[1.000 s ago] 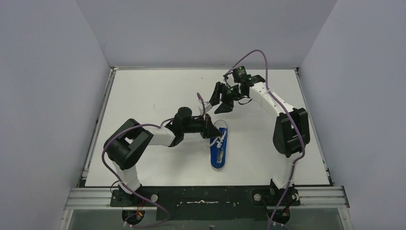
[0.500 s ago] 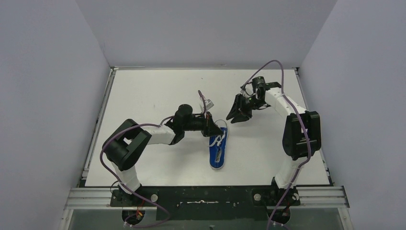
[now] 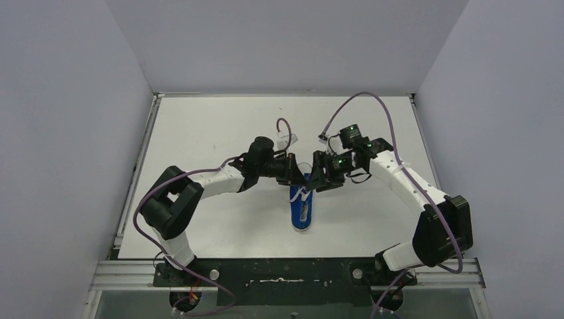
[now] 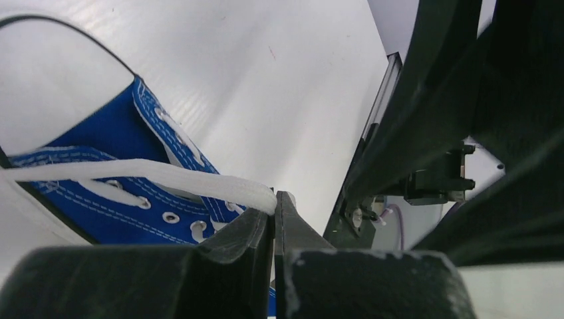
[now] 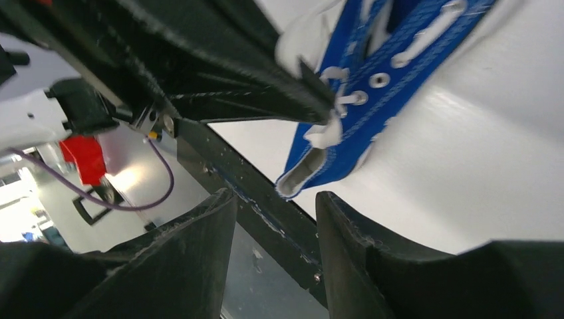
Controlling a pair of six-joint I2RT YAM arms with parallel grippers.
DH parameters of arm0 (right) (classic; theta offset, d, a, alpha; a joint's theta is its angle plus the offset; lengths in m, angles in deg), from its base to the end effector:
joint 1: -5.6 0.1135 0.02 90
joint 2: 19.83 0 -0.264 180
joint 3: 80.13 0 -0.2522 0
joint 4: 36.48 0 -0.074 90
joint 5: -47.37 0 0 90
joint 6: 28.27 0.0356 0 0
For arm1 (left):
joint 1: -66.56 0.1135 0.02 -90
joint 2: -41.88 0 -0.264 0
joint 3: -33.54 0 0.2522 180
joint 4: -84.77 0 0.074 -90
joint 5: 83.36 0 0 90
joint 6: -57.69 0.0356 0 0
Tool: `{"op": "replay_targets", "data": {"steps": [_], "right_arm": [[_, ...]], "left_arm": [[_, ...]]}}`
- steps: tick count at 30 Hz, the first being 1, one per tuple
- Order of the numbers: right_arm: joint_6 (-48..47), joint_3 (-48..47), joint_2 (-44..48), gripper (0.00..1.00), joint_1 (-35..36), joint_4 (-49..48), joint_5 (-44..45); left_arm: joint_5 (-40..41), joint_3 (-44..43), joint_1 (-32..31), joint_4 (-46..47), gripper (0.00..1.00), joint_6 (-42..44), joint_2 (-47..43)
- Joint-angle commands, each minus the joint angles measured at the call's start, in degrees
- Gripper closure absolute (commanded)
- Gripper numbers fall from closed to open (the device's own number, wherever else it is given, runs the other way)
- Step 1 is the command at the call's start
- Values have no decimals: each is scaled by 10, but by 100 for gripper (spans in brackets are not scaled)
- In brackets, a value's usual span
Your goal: Tie the shoes
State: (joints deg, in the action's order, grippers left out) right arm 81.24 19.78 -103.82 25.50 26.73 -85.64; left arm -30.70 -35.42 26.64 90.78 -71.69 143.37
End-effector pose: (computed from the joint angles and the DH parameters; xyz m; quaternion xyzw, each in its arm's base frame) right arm 0.2577 0.1191 0.2667 -0.0758 0.9116 0.4005 0.0527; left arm 0.2751 -0.2583 0.1909 0.1722 0.8049 -0.5276 0.2100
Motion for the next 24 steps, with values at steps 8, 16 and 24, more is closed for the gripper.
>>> {"op": "replay_targets", "data": {"steps": [8, 16, 24], "right_arm": [[150, 78, 31, 59, 154, -214, 137], [197, 129, 52, 62, 229, -273, 300], [217, 168, 57, 60, 234, -328, 334]], "left_arm": [[13, -58, 6, -153, 100, -89, -34], [7, -64, 8, -138, 100, -148, -24], [7, -46, 6, -108, 100, -185, -23]]}}
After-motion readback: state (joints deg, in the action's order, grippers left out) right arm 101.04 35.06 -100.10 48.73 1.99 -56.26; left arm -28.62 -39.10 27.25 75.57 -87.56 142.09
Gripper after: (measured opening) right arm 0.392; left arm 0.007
